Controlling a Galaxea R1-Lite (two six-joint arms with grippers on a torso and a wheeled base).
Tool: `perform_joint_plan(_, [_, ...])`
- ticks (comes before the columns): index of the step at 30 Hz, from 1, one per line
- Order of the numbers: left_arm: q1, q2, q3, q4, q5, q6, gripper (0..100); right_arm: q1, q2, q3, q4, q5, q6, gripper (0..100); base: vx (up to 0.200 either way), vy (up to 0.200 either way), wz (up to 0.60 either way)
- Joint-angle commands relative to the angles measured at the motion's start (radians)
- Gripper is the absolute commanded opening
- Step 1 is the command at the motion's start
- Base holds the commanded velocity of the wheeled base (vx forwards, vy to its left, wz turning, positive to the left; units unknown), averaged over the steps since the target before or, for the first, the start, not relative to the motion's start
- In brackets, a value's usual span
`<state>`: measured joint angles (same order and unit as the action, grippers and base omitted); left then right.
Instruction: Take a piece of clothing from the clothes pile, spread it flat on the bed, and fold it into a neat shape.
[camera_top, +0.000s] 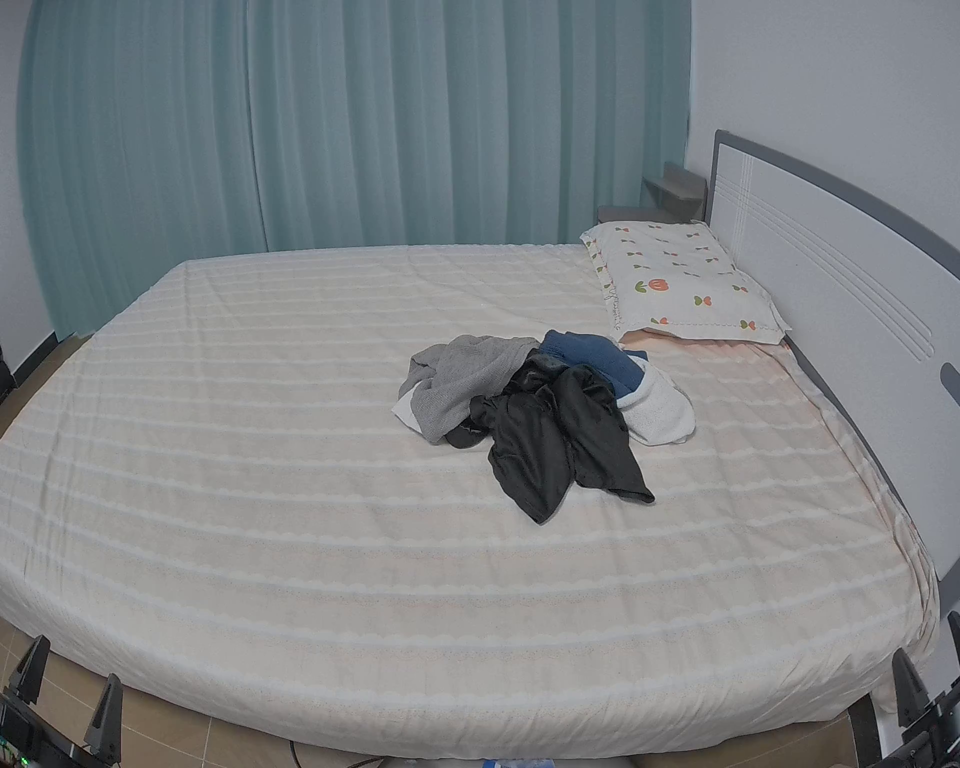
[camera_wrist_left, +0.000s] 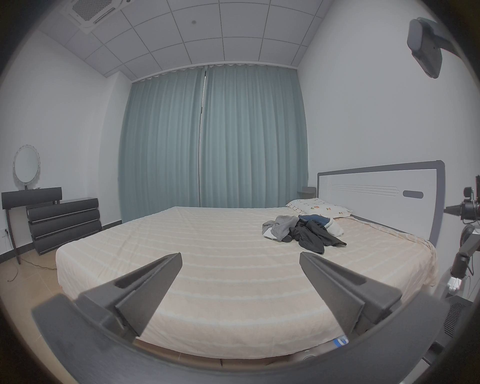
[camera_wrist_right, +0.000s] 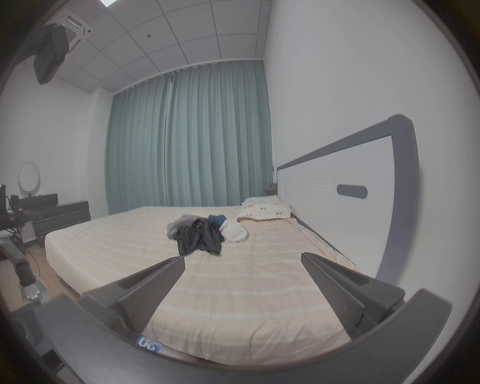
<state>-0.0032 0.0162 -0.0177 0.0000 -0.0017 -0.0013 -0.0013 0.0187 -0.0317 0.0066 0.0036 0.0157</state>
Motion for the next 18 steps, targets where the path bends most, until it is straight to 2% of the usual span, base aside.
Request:
perform_joint_plan(1, [0.0,-0.016,0.018,0.0,0.0,0.0,100,0.012,0.194,-0.283,0.027,0.067,0.041,100,0.0,0.0,0.0])
perform_joint_plan(7, [0.0,-0.016,0.018,0.0,0.0,0.0,100,0.032,0.425,-0.266,-0.008,0.107,0.046,100,0.0,0.0,0.0])
perform_joint_plan(14, [0.0,-0.016,0.018,0.0,0.0,0.001,100,0.107,0.882,-0.284,-0.168,0.111,0.05,100,0.0,0.0,0.0])
perform_joint_plan(17, [0.0,-0.016,0.018,0.0,0.0,0.001,100,0.119,1.043,-0.321,-0.214,0.111,0.09,100,0.0,0.0,0.0])
perform_joint_plan(18, [0.0,-0.016,0.018,0.0,0.0,0.001,100,0.129,1.172,-0.356,-0.261,0.111,0.135,100,0.0,0.0,0.0])
